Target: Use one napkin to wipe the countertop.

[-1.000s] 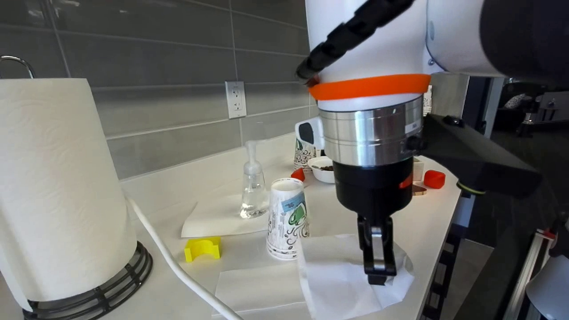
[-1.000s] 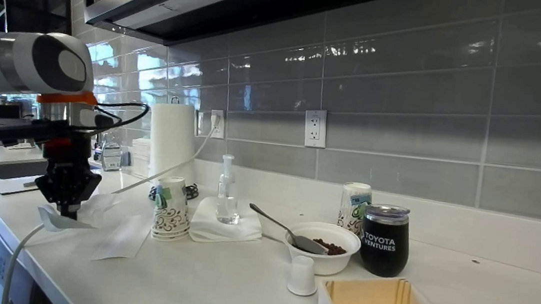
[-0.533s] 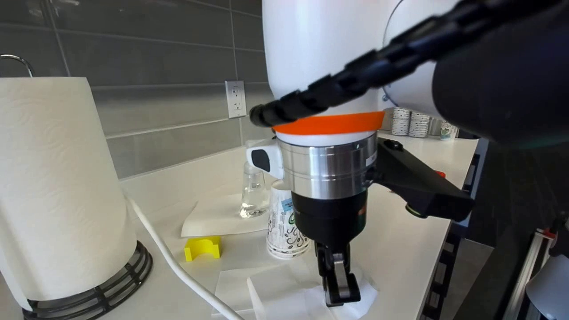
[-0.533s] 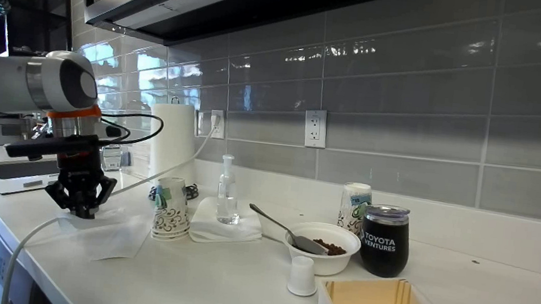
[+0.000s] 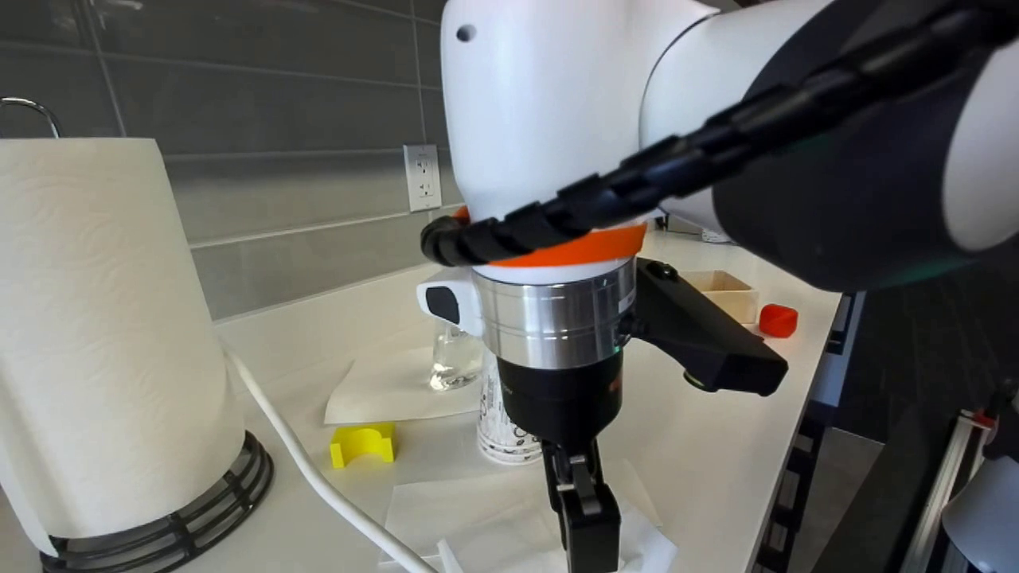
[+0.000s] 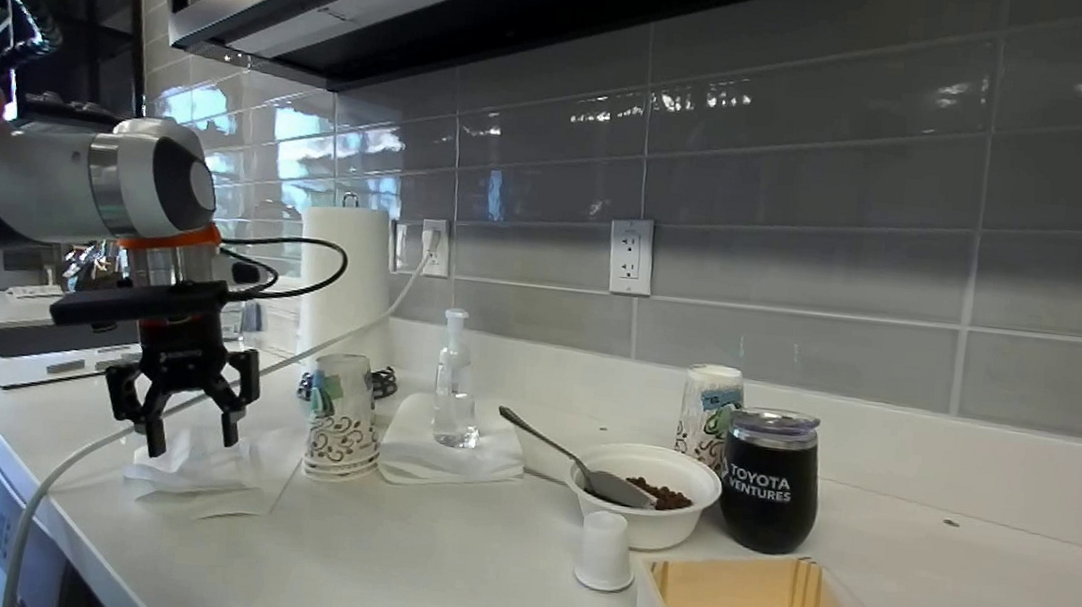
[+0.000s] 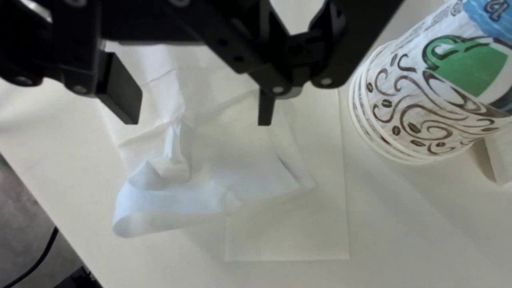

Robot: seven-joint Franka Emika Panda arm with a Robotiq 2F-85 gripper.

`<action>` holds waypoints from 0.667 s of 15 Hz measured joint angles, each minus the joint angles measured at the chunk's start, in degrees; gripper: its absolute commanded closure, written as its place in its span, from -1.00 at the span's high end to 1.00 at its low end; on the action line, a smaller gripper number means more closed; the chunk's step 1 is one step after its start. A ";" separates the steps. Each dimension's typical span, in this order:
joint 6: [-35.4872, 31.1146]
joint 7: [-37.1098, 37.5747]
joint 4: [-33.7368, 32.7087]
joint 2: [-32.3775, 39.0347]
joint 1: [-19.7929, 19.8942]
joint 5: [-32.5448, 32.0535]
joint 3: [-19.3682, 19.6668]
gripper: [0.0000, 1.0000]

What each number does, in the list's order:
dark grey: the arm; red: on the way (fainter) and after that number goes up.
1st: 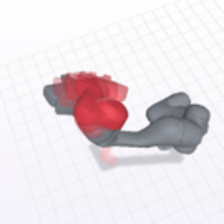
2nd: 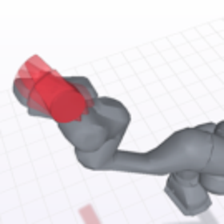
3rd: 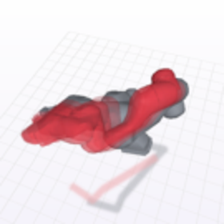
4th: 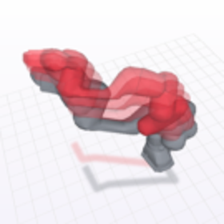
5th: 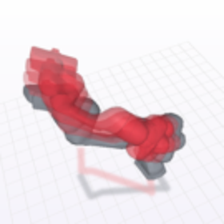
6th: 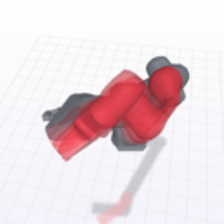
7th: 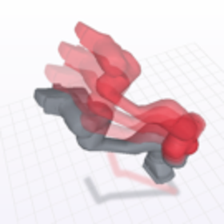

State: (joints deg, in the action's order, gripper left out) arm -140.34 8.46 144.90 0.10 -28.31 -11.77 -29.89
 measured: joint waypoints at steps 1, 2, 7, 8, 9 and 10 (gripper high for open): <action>0.44 0.19 0.00 -0.08 -0.01 0.30 0.01 1.00; 1.28 0.64 0.01 -0.32 -0.07 0.90 -0.02 1.00; 5.50 6.00 1.03 -4.08 -0.18 10.22 0.46 1.00; 5.52 6.55 1.45 -5.28 0.02 12.13 1.08 1.00; 5.52 7.03 1.88 -6.59 0.38 13.66 1.89 1.00; 5.52 7.37 2.33 -7.89 0.96 14.82 2.87 1.00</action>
State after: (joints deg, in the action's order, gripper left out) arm -134.82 15.83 147.23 -7.79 -27.35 3.05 -27.02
